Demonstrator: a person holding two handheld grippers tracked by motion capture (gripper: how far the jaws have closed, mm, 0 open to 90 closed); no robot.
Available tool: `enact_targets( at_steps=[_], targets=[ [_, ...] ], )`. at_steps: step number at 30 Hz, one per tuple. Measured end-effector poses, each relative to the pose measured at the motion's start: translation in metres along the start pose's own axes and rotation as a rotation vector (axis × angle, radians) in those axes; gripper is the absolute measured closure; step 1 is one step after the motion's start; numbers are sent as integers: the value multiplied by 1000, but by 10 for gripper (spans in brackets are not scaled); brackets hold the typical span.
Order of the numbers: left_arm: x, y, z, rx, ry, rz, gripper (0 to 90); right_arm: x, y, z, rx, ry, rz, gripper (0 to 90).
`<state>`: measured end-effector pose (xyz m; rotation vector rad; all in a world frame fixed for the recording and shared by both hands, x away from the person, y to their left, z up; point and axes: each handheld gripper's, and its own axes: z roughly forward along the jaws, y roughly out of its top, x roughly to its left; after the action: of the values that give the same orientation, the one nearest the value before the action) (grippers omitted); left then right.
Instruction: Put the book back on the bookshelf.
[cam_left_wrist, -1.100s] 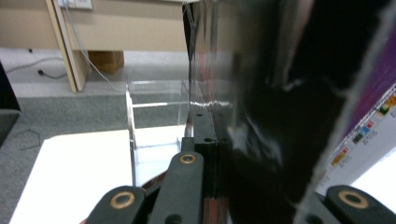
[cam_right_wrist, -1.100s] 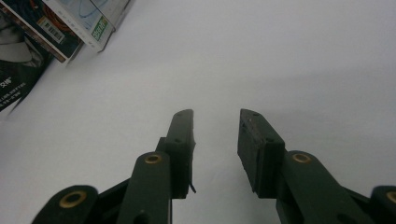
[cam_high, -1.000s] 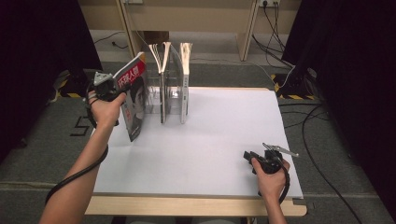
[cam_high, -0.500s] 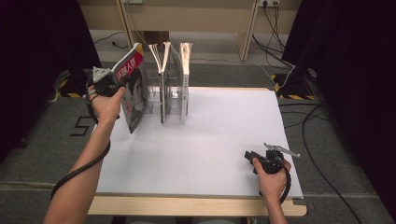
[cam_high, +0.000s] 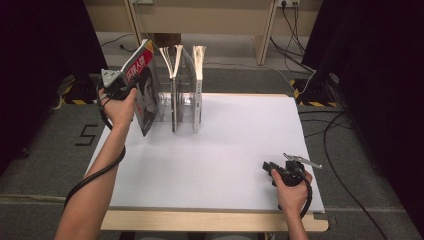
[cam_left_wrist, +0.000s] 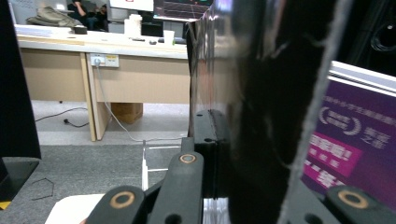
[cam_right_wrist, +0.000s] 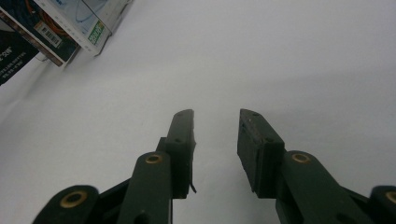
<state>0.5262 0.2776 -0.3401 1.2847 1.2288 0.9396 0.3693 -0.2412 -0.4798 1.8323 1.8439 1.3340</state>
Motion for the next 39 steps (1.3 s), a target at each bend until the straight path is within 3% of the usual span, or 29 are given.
enact_targets(
  at_steps=[3,7,11,12,16,23,30,32,39],
  targets=[
    [0,-12,6,-12,21,34,865,0,0,0,2,2,4,664],
    [1,-22,3,-9,4,18,863,-1,1,0,-3,3,1,664],
    [-1,-26,-1,-1,-5,29,851,-1,1,-1,-5,0,-8,664],
    [-1,-25,-4,10,-1,36,846,1,0,-1,-6,4,9,664],
    [-2,-23,-6,48,-33,51,816,1,0,-1,-1,4,-3,663],
    [-2,-14,-5,63,-70,8,763,1,0,0,-2,3,-3,663],
    [-4,-1,-2,77,-78,-1,705,0,0,0,-2,0,-10,661],
    [-5,2,0,92,-75,-22,678,1,0,-1,-2,3,7,661],
    [-8,5,5,108,-66,-3,602,0,0,-1,0,5,3,660]
  ],
)
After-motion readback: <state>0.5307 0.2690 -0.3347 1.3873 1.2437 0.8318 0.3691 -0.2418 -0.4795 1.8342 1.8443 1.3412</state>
